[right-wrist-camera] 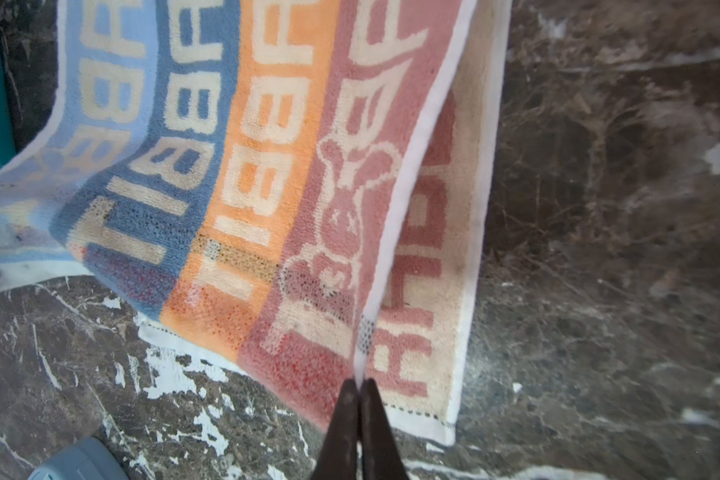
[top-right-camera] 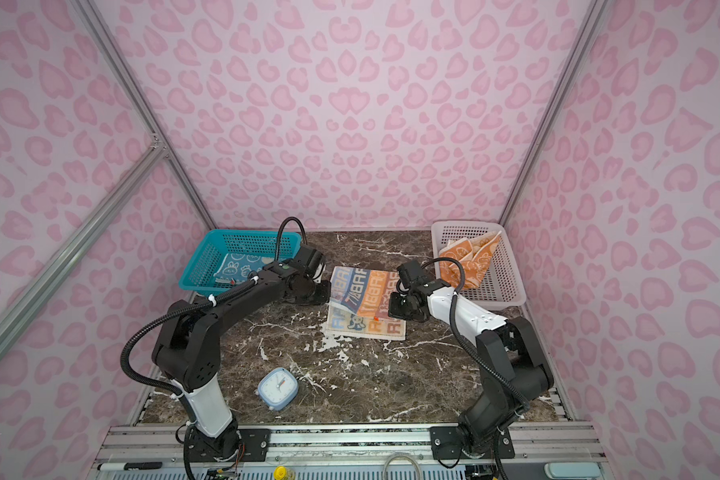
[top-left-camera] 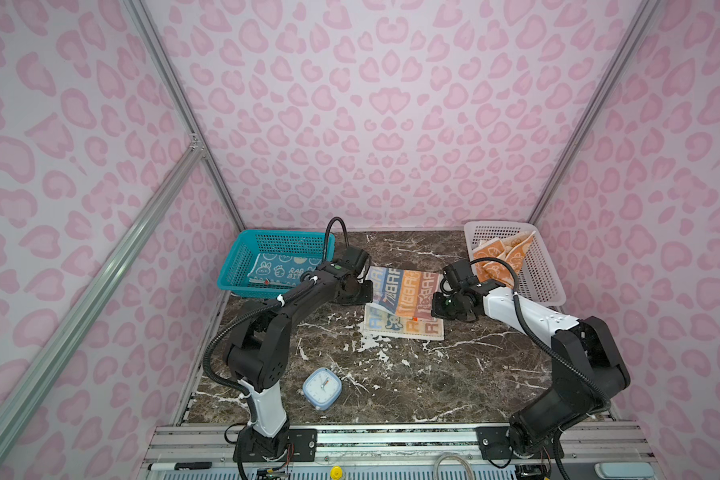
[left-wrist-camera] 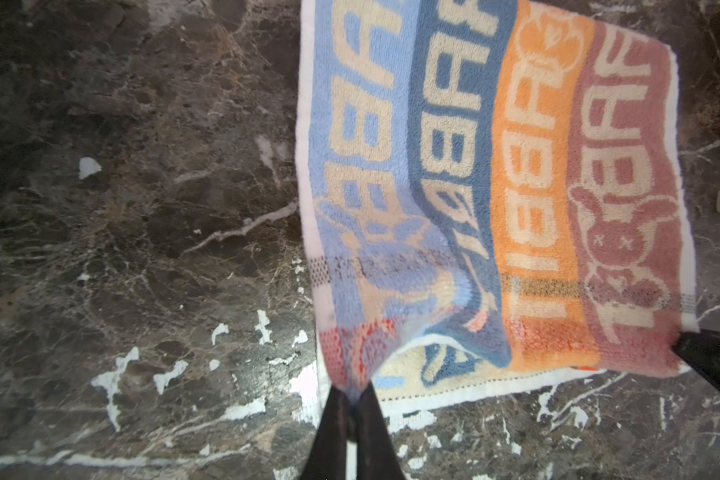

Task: Fold and stack the towels

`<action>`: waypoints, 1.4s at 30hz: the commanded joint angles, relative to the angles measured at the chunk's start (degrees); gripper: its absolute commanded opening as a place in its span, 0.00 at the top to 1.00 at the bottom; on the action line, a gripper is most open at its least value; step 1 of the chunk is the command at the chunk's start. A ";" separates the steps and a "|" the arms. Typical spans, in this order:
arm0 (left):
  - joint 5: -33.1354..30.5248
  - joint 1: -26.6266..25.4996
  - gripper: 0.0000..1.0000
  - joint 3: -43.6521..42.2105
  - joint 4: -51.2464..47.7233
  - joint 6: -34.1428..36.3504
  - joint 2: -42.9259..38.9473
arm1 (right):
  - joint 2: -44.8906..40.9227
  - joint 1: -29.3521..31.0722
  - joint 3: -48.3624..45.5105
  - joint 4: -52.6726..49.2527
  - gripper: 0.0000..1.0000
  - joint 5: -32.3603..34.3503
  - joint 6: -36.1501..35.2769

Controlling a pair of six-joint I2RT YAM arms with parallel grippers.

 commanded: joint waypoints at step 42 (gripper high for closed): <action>4.85 -4.32 0.97 -12.38 3.98 -1.12 0.22 | 3.43 -4.24 -9.23 1.04 1.00 -0.74 -2.77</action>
